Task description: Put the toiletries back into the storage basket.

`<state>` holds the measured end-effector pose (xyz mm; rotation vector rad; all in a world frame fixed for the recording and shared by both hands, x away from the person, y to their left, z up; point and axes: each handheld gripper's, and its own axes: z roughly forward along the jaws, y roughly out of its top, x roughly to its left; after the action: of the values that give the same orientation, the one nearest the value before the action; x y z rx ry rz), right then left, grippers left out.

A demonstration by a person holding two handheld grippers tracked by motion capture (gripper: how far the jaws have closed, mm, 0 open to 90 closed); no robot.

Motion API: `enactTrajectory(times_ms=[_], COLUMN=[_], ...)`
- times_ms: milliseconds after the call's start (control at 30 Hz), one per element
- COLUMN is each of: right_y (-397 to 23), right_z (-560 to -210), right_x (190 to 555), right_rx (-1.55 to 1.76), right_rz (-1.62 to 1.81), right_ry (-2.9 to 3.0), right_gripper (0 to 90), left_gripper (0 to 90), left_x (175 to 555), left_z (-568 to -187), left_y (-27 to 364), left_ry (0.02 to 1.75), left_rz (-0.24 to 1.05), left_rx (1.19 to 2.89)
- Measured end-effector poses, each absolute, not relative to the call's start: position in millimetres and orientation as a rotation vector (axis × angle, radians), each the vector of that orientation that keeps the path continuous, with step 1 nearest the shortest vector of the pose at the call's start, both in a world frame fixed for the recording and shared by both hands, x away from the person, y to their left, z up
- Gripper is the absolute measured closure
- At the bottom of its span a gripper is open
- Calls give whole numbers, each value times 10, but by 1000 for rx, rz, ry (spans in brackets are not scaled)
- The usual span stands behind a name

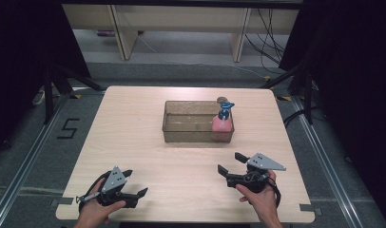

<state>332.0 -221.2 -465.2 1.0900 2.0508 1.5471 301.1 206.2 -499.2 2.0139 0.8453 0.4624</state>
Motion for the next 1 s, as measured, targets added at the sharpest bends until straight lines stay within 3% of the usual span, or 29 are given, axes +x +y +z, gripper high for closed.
enactTrajectory(times_ms=[1000], right_y=[-2294], right_z=[-4704], right_x=[3054], right_rx=[1142], right_rz=[1549], right_ry=[2079], right_gripper=[158], left_gripper=[148], left_x=[2954], left_z=[-4999], left_y=[2101], left_ry=[848], left_rz=[482], left_rx=[2019])
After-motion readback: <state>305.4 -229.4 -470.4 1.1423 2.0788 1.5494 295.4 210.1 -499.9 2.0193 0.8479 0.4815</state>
